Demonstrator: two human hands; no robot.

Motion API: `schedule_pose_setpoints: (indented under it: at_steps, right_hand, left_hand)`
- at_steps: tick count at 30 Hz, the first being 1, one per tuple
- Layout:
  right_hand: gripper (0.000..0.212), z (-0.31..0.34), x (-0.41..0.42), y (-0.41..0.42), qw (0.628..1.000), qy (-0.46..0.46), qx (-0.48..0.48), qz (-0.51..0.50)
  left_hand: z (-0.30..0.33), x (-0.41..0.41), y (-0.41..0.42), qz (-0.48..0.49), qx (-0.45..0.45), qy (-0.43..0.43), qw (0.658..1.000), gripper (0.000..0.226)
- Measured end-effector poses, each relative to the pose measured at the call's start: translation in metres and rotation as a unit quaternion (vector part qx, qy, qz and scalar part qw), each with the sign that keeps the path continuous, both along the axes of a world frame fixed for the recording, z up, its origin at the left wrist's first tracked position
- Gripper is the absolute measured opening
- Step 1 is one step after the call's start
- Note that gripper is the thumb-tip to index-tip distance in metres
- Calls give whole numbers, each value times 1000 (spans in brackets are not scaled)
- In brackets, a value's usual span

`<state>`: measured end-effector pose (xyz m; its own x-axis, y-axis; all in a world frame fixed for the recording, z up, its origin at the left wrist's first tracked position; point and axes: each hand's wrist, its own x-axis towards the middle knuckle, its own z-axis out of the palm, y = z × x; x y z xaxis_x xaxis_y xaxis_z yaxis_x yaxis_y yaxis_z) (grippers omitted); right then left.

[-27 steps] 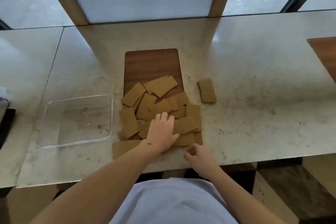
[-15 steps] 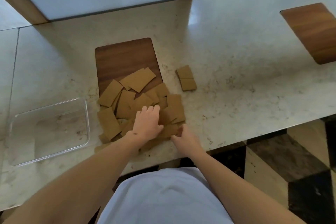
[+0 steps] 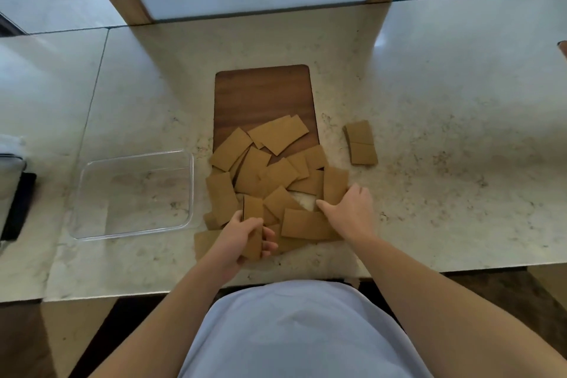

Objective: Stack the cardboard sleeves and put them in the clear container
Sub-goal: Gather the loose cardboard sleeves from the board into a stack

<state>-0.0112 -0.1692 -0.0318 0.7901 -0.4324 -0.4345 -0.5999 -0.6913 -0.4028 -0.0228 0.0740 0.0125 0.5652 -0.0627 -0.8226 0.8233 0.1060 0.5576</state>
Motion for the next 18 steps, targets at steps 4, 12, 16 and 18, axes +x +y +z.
schedule_pose_setpoints:
  at_steps: [4, 12, 16, 18]
  right_hand:
    - [84, -7, -4, -7, 999, 23, -10, -30]
    - [77, 7, -18, -8, 999, -47, 15, -7]
    - [74, 21, -19, -10, 972, -24, 208, -104]
    - [69, 33, -20, -11, 933, 33, 342, -111]
  left_hand:
    - [5, -1, -2, -27, -10, -8, 1000, 29]
    - [3, 3, -6, -15, -27, 6, 1000, 28]
    - [4, 4, -11, -7, -59, 25, 998, 36]
    - [7, 5, -13, 0, -82, 43, 996, 43]
